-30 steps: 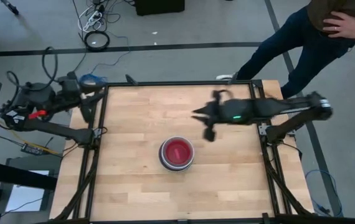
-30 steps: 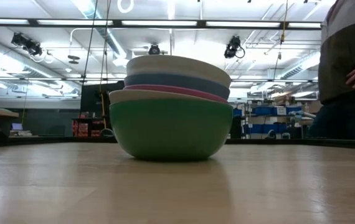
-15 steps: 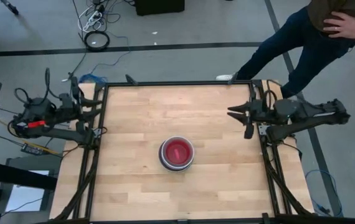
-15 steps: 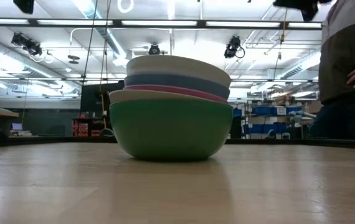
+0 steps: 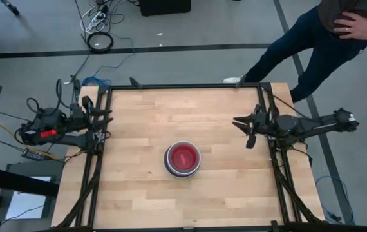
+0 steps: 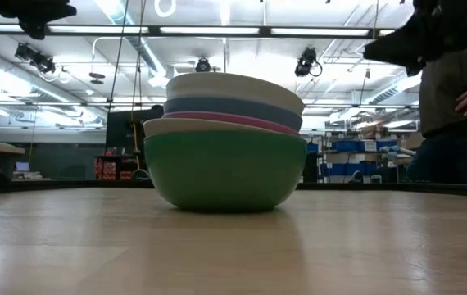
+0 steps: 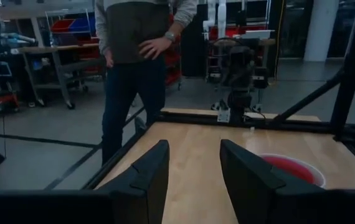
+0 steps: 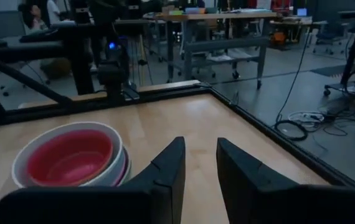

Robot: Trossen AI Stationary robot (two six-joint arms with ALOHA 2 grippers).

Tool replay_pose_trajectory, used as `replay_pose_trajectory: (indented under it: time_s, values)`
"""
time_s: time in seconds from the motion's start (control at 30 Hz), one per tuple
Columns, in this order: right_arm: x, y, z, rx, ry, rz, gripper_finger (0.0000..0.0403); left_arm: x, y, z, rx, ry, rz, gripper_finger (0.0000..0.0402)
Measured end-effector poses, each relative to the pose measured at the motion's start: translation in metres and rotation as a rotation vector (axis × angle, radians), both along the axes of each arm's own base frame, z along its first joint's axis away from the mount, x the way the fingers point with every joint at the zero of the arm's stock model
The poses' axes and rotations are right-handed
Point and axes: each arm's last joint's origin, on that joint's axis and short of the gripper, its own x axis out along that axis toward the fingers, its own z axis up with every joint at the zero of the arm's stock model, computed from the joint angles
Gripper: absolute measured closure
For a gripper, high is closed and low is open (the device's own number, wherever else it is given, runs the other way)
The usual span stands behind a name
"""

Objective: Nest bowls inside each other
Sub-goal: Return to Home Position

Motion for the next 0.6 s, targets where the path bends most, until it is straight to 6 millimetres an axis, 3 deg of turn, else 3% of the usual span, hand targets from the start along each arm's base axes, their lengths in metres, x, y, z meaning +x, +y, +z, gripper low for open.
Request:
replay_pose_trajectory:
  time_s: [0.37,0.6]
  values:
    - [0.004,-0.001,-0.042,0.057,0.003,0.002,0.0322,0.002,-0.001,-0.002,0.003,0.013,-0.042,0.0249]
    - [0.005,-0.003,-0.051,0.072,0.010,0.044,0.0322,0.003,-0.004,-0.002,-0.035,0.005,-0.133,0.0249]
